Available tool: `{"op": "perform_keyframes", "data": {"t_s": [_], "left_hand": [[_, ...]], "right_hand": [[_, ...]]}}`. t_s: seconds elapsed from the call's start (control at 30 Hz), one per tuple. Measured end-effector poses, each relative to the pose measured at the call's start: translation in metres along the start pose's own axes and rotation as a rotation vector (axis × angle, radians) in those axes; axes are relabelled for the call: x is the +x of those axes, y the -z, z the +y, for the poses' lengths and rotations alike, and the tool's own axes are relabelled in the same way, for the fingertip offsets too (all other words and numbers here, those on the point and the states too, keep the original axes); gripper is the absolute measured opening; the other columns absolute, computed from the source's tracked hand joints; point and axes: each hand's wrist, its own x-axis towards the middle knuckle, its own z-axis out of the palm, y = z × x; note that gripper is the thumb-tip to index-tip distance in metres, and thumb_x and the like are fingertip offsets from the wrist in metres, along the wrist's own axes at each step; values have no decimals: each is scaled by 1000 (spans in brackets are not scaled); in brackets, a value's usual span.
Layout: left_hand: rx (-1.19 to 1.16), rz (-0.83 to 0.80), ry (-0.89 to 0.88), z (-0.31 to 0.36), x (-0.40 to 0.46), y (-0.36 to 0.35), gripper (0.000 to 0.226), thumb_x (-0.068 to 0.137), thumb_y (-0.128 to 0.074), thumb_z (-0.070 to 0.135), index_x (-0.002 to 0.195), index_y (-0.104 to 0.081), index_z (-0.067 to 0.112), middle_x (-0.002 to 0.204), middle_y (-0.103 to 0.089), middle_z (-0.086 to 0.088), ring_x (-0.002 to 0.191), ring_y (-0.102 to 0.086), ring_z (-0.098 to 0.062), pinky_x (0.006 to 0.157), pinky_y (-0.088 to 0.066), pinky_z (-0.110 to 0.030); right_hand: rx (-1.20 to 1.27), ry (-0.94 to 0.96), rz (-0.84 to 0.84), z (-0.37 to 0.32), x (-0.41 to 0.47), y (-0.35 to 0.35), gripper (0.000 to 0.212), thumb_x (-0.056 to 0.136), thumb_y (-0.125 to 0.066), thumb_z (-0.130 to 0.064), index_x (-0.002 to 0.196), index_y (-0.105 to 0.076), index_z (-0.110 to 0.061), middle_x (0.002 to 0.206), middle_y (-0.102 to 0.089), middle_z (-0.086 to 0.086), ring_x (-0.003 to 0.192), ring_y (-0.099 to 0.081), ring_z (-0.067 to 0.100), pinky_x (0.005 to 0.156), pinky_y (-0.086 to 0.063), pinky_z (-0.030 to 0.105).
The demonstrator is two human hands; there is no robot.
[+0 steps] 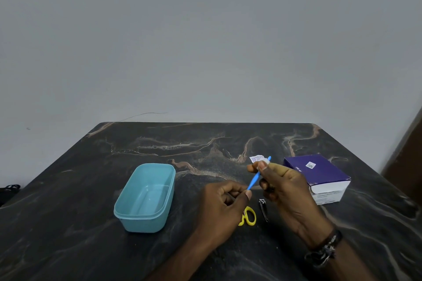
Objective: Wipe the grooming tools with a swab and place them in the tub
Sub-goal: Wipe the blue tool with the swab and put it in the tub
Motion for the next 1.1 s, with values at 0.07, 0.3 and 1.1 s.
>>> {"op": "perform_keyframes", "data": {"t_s": [0.07,0.3,1.1], "left_hand": [[-5,6,-2,0,0,-1,7,85,-70,12,80,-75,13,62,-69,-15,47,-59,-18,47,-44,-27],[12,29,-26,-2,0,-1,10,84,-71,12,78,-75,18,63,-71,-10,50,-64,-22,49,-48,-30],[-267,357,-37,68,23,48,17,86,-67,19,80,-67,3,58,-57,-10,47,-49,-15,42,-42,-25]], "right_hand": [[-2,-12,-26,3,-1,-4,23,88,-62,-17,90,-74,2,68,-69,0,53,-40,8,43,-32,14],[-16,-54,-68,4,-2,-6,21,81,-67,-22,81,-77,-4,95,-75,19,56,-43,10,55,-33,24],[-28,-6,-201,-12,-12,-8,29,81,-64,-24,88,-75,2,59,-62,-3,48,-42,4,45,-32,13]]}}
